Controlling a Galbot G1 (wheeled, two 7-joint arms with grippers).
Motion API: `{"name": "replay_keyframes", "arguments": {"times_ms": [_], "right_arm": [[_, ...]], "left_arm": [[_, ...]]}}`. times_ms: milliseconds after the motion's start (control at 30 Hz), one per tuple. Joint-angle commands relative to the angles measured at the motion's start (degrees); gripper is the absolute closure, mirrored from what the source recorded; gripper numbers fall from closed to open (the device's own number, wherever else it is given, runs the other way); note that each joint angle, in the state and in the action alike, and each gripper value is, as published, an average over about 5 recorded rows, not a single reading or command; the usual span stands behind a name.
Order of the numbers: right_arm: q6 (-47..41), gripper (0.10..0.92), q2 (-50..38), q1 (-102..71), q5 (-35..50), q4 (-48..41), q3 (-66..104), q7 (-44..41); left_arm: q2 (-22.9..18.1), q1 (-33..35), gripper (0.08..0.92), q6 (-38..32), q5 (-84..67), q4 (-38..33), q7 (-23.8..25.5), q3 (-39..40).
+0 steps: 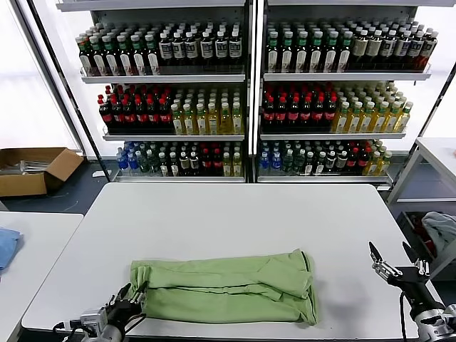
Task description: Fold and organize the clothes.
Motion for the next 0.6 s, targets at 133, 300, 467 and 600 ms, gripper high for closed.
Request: {"name": "replay_keyframes", "arguments": {"times_ms": [133, 300, 467, 600], "right_arm": [[0.0, 0.203, -0.2, 0.1, -0.1, 0.5, 0.3, 0.0], [-0.5, 0.203, -0.5, 0.7, -0.1, 0.8, 0.1, 0.1], [-0.7, 0.203, -0.5, 1.0, -0.1, 1.2, -0.2, 0.2], [-0.7, 0.203, -0.5, 0.8, 0.1, 1.5, 0.1, 0.2]], "left_arm": [[-0.3, 0.2, 0.675, 0.7, -0.5, 0.2, 0.6, 1.6], [-0.2, -0.3, 0.83, 0.3, -0.5, 0.5, 1.4, 1.4], [0.3, -0.4, 0.905, -0.8, -0.7, 0.0, 3.1, -0.6], [2.6, -1.3, 0.906, -1.1, -1.9, 0.0, 5.3, -7.7]]}}
